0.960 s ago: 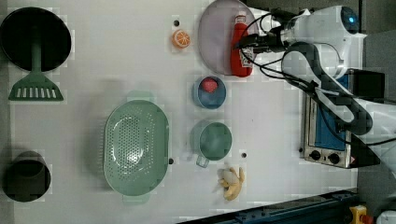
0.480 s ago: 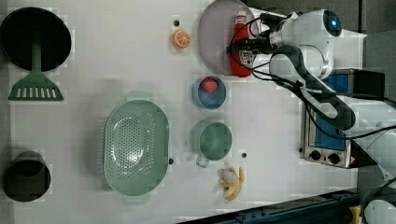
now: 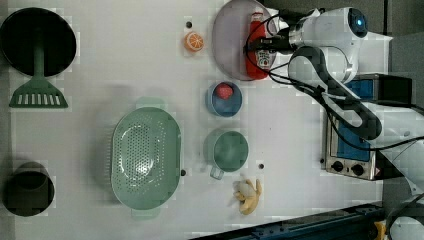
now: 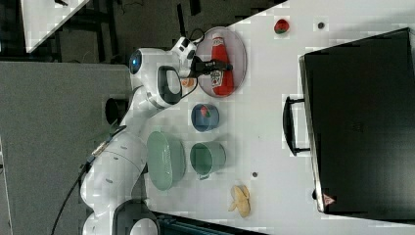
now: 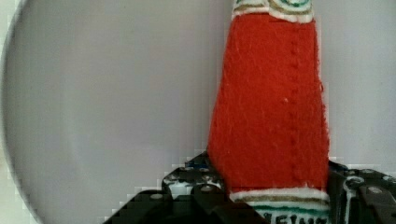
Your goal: Pick ketchup from plate and place it on table.
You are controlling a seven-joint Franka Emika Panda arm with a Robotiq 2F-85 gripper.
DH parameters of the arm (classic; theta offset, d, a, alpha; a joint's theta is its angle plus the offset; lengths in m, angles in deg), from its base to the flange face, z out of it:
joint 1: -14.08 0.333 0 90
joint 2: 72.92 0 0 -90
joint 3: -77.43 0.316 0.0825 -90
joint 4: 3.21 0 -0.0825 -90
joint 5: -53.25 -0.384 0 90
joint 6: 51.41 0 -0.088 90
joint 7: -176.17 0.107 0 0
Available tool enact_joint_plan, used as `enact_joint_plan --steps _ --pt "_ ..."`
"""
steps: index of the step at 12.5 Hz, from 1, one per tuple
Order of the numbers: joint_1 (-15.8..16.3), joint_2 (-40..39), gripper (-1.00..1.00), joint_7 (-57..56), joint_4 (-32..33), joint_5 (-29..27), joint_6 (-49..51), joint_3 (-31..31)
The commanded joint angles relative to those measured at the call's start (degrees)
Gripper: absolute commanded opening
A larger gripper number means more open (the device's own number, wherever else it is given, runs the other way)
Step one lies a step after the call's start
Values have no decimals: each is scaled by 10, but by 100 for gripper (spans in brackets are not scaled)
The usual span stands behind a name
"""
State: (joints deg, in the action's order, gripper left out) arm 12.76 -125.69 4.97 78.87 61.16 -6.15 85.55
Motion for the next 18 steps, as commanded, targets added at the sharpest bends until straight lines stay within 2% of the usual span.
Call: enact_joint_plan --steps 1,5,9,13,18 --pt "-10 45 15 -23 -11 -1 22 4" --pt "-20 136 15 -13 -10 -37 148 4" --pt "-45 228 15 -6 21 -42 194 -2" --pt "-73 329 15 -5 116 -42 213 -5" --pt "-94 421 15 -3 280 -42 208 -11"
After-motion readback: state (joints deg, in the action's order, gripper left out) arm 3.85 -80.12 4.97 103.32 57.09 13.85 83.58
